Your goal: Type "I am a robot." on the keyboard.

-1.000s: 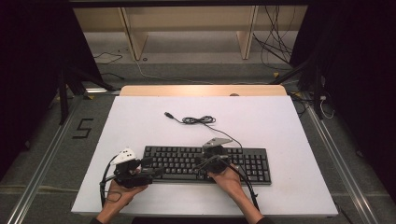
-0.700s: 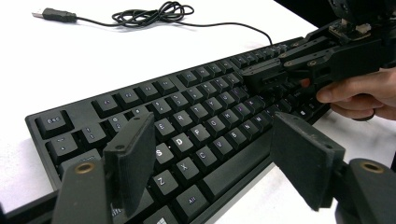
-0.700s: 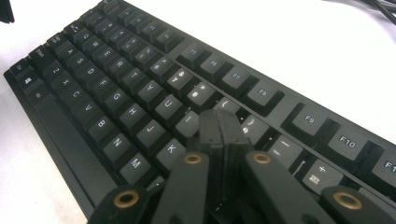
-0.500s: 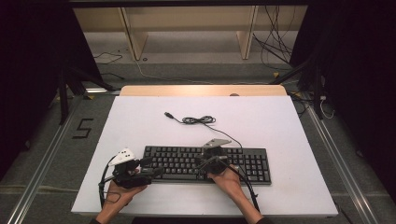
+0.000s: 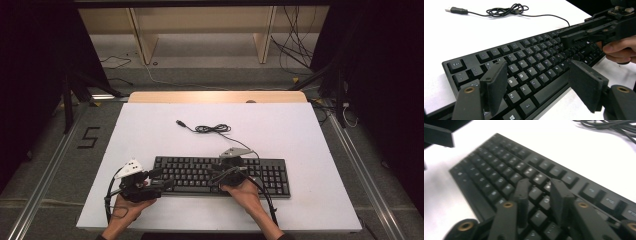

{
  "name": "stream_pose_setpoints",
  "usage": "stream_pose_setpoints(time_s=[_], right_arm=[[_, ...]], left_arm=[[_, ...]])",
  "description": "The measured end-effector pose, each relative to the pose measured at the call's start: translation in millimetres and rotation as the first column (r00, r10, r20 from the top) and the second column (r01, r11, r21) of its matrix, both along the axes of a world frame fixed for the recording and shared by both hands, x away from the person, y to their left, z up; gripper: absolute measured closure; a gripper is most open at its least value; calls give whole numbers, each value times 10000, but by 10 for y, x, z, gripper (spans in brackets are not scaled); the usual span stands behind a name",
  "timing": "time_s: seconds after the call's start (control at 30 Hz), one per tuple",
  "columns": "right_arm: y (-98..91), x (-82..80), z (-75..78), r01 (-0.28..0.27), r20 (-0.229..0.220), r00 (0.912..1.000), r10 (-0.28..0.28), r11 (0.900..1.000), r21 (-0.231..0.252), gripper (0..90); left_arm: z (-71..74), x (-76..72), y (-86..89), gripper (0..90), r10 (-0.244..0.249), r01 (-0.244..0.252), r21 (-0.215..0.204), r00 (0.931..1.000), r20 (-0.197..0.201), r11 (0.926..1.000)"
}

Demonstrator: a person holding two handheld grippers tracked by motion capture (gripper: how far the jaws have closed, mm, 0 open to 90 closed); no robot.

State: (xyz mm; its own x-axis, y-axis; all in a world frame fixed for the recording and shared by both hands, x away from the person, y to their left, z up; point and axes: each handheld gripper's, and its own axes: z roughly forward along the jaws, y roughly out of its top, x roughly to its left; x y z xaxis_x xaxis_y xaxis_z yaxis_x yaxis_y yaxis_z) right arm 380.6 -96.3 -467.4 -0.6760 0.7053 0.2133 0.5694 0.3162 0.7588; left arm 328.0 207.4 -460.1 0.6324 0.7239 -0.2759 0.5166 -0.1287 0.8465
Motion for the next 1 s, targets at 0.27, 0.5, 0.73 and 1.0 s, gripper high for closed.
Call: stream_pose_setpoints(time_s=[0.27,0.5,0.73,1.0], right_arm=[[57,-27,48,-236,-53,9997,238,9994,266,479],[115,-55,66,-502,-43,9987,504,9981,368,471],[200,-85,57,-795,44,9968,794,9963,317,520],[296,-125,30,-1121,112,9937,1119,9936,158,697]], left_arm=[[-5,-4,-9,299,-79,80,71,10000,-54,9999],[-4,-24,-7,292,-117,118,16,9999,-76,9999],[-1,-37,11,287,-118,118,3,9999,-99,9999],[1,-53,17,286,-102,102,4,9999,-63,9999]])
